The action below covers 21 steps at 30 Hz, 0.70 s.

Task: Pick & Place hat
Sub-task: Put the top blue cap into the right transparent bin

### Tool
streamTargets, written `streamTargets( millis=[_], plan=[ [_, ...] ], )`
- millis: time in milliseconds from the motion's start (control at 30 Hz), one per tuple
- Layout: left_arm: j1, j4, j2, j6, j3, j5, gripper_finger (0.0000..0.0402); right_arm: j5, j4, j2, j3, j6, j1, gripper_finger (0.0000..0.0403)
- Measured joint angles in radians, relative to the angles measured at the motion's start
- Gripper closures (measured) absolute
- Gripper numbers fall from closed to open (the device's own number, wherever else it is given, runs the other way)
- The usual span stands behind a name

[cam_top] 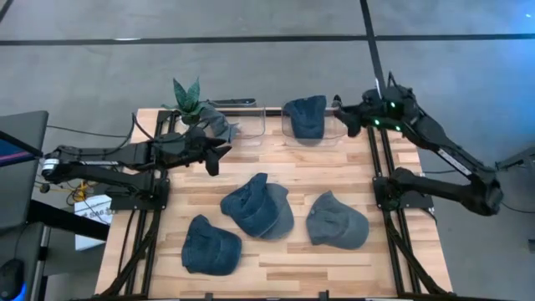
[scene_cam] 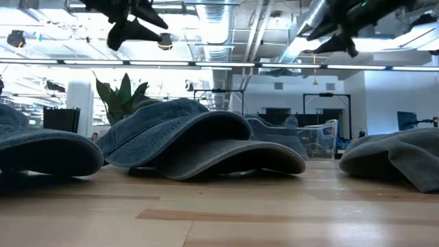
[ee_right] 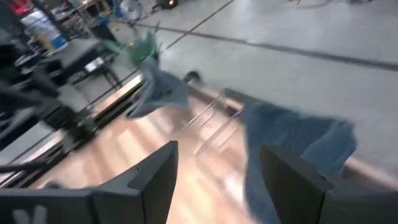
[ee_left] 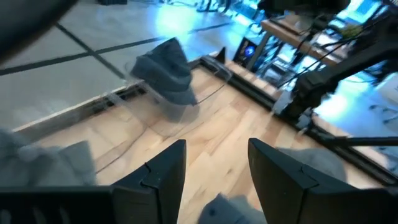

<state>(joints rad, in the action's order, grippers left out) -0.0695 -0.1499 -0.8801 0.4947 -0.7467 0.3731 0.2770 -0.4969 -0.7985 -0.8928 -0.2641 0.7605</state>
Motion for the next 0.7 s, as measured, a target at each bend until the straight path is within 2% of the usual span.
streamTargets(
  millis=[133, 267, 367, 467, 567, 700],
  plan=[
    [0.048, -0.004, -0.086, 0.051, -0.038, -0.001, 0.0237, -0.027, -0.144, 0.065, 0.0, -0.033, -0.13, 0.0199],
    [0.117, -0.018, -0.199, 0.107, -0.093, 0.026, 0.0237, -0.124, -0.249, 0.065, 0.0, -0.058, -0.285, 0.0198],
    [0.169, -0.117, -0.273, 0.204, -0.153, 0.053, 0.0237, -0.192, -0.252, 0.046, 0.0, -0.058, -0.377, 0.0198],
    [0.222, -0.288, -0.317, 0.35, -0.214, 0.058, 0.0237, -0.233, -0.24, 0.023, 0.0, -0.058, -0.44, 0.0198],
    [0.281, -0.437, -0.34, 0.499, -0.241, 0.051, 0.0237, -0.24, -0.235, -0.003, 0.0, -0.047, -0.473, 0.0198],
    [0.357, -0.541, -0.38, 0.635, -0.241, 0.025, 0.0237, -0.238, -0.237, -0.032, 0.0, -0.022, -0.503, 0.0198]
  ],
)
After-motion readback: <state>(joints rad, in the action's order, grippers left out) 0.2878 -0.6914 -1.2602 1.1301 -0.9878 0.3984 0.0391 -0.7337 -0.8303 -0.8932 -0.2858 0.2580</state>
